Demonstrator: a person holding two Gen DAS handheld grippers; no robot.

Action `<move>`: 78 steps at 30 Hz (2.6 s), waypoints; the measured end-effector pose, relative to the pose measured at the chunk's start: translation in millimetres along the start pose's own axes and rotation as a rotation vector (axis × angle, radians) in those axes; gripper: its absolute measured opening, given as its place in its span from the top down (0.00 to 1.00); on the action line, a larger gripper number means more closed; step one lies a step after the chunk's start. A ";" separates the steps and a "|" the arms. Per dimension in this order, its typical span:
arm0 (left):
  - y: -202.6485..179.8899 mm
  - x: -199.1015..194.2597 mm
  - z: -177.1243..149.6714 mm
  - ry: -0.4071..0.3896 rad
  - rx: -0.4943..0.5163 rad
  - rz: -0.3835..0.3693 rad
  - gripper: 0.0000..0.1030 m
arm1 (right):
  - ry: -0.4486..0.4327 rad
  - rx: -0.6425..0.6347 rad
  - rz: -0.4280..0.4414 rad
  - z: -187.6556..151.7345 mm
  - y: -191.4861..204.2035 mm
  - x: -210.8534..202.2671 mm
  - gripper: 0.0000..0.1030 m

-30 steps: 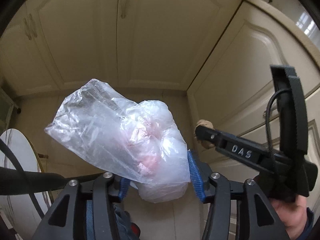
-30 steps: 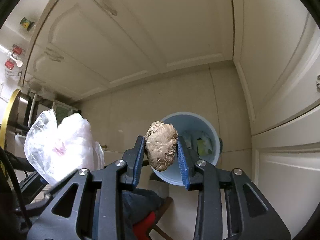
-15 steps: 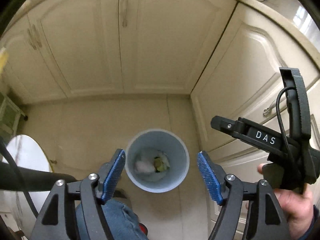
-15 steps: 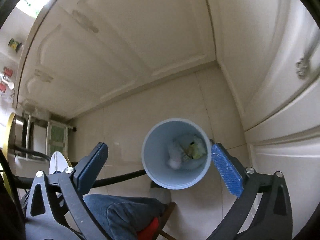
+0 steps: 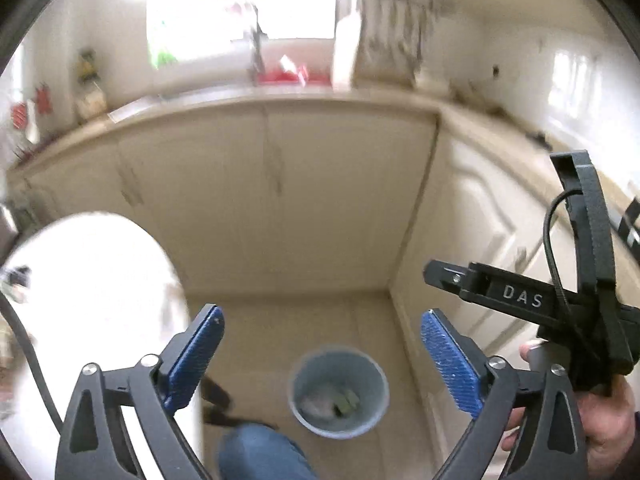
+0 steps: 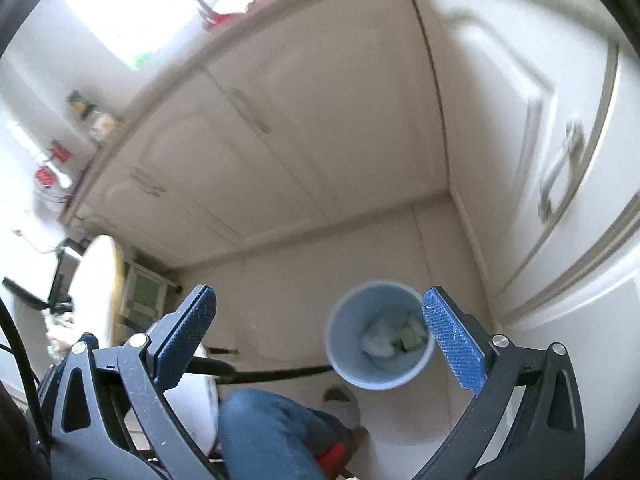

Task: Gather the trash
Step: 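Bring both open tools back up to the table, then grasp the small brown lump with the left tool while the right tool grasps crumpled paper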

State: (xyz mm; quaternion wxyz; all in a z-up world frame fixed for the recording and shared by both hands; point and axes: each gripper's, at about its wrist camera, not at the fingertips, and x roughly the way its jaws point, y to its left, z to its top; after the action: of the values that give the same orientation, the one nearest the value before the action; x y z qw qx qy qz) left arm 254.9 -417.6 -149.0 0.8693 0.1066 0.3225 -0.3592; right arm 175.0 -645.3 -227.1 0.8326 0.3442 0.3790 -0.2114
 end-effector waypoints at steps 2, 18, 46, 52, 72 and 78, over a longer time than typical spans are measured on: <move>7.7 -26.1 -1.1 -0.059 -0.001 0.046 0.01 | -0.039 -0.033 0.029 3.4 21.8 -20.5 0.00; 103.7 -211.3 -82.9 -0.221 -0.258 0.395 0.01 | -0.134 -0.419 0.266 -58.7 256.8 -88.6 0.00; 175.1 -302.6 -149.4 -0.206 -0.516 0.646 0.01 | -0.087 -0.770 0.367 -167.1 419.7 -77.6 0.00; 214.0 -279.0 -160.0 -0.122 -0.547 0.654 0.01 | -0.037 -0.753 0.316 -164.2 412.7 -51.1 0.00; 346.1 -173.7 -138.9 0.103 -0.545 0.631 0.01 | 0.203 -0.728 0.226 -171.0 422.0 73.8 0.00; 379.4 -144.3 -124.5 0.166 -0.512 0.624 0.03 | 0.229 -0.733 0.221 -168.9 428.7 94.7 0.00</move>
State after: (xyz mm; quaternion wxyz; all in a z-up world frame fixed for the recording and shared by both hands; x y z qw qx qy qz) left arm 380.6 -12.6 -170.4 0.9060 0.0083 0.4225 0.0235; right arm 414.7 -241.3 -203.9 0.8702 0.0844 0.4805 0.0688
